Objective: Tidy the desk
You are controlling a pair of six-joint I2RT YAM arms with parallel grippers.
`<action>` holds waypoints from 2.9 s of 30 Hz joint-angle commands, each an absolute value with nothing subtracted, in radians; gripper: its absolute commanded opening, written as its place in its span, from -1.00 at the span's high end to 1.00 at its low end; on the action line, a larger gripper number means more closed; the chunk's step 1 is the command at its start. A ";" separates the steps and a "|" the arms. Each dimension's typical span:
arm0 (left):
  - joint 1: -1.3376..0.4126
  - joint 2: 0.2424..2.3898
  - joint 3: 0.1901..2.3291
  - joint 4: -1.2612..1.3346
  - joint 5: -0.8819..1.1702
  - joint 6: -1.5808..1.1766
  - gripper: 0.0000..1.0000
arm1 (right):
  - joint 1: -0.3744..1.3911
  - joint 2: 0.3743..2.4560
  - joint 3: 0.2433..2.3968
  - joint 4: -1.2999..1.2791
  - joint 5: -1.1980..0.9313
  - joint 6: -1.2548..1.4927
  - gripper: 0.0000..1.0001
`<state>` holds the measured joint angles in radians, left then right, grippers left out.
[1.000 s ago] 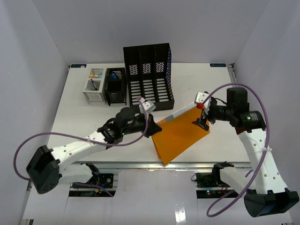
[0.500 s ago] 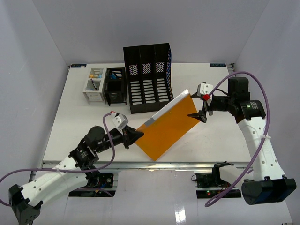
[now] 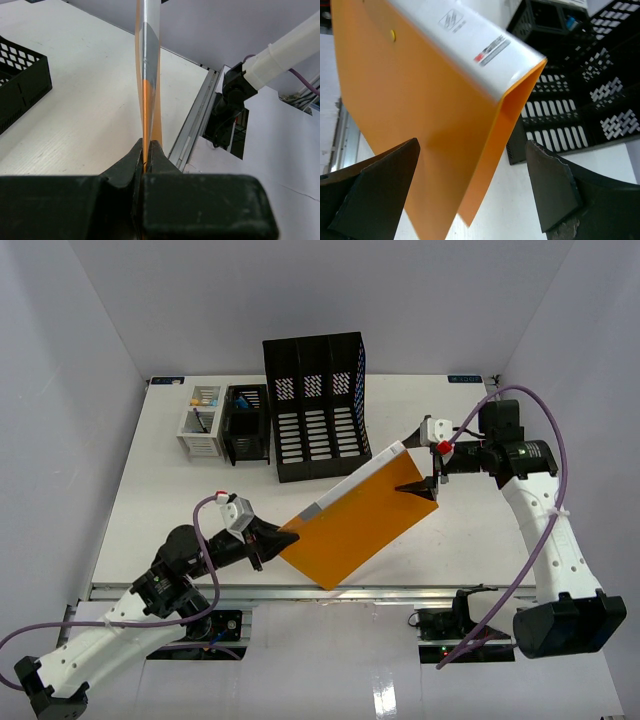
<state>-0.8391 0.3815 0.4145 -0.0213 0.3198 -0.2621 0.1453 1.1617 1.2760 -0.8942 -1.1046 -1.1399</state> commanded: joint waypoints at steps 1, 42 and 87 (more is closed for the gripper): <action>-0.834 0.403 0.460 0.067 0.379 -0.247 1.00 | 0.174 1.238 1.361 -1.116 -1.246 -1.324 -0.94; -0.834 0.397 0.597 0.014 -0.079 -0.264 -0.96 | 0.189 1.216 1.462 -0.806 -1.040 -0.789 0.85; -0.834 0.073 0.577 -0.380 -0.305 -0.235 -0.96 | 0.135 1.330 1.497 -0.347 -0.423 -0.021 0.85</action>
<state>-0.8330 0.0681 0.5819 -0.3668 -0.3000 -0.2298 0.1322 1.3972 1.5319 -0.4576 -0.4523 -0.0356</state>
